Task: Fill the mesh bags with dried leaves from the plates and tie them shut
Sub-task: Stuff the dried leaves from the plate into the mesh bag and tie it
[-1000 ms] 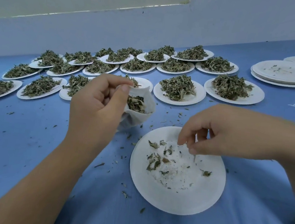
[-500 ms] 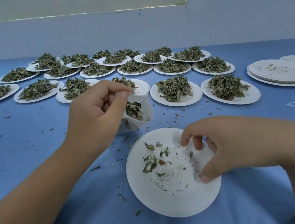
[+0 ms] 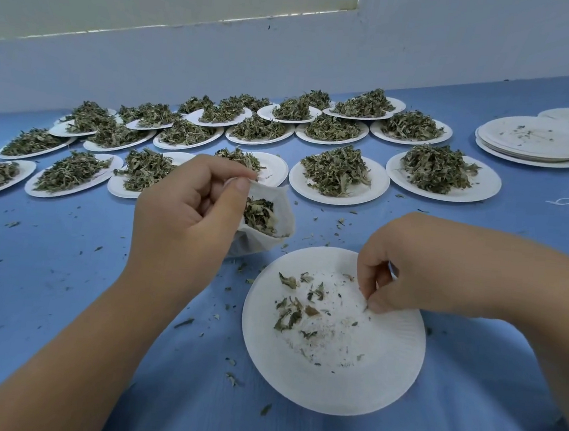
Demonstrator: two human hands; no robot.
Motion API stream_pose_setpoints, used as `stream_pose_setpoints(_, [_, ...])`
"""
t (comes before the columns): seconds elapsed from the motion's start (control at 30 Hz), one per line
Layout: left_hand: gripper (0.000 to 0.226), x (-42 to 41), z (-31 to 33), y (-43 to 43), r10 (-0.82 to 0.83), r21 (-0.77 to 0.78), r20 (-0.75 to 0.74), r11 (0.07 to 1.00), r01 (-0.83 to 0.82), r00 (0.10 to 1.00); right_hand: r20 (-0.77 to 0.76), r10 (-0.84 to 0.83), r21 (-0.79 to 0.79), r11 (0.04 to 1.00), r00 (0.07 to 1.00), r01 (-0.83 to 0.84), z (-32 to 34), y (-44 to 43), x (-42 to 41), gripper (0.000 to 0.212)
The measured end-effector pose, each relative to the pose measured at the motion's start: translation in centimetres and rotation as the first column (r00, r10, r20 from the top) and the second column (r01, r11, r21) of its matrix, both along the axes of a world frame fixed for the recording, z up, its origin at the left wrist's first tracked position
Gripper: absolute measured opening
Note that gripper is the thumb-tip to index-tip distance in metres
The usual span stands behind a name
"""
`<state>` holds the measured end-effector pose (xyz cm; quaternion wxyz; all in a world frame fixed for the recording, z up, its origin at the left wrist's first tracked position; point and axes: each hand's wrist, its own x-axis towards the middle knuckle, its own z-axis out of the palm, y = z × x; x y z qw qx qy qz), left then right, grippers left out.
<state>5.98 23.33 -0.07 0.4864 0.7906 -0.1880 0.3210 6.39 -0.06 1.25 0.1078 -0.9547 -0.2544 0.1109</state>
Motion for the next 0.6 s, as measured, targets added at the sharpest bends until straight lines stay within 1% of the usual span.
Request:
stream_pose_setpoints(0.1, [0.017, 0.02, 0.0, 0.0, 0.001, 0.003, 0.003, 1.0, -0.001, 1.0, 0.011, 0.004, -0.003, 1.0, 1.0, -0.004, -0.01, 0.01, 0.01, 0.004])
stream_pose_setpoints(0.43, [0.017, 0.05, -0.02, -0.14, -0.011, 0.008, -0.009, 1.0, 0.011, 1.0, -0.024, 0.017, -0.045, 0.999, 1.0, -0.018, -0.28, -0.01, -0.21, 0.006])
stream_pose_setpoints(0.53, [0.018, 0.02, -0.02, -0.13, -0.017, 0.0, -0.01, 1.0, 0.017, 1.0, -0.033, 0.034, -0.015, 0.999, 0.999, -0.034, -0.28, 0.1, -0.21, 0.003])
stream_pose_setpoints(0.6, [0.018, 0.0, -0.02, -0.12, -0.017, 0.001, -0.007, 1.0, 0.017, 1.0, -0.002, 0.057, 0.045, 0.997, 0.998, -0.057, -0.17, 0.44, -0.26, 0.002])
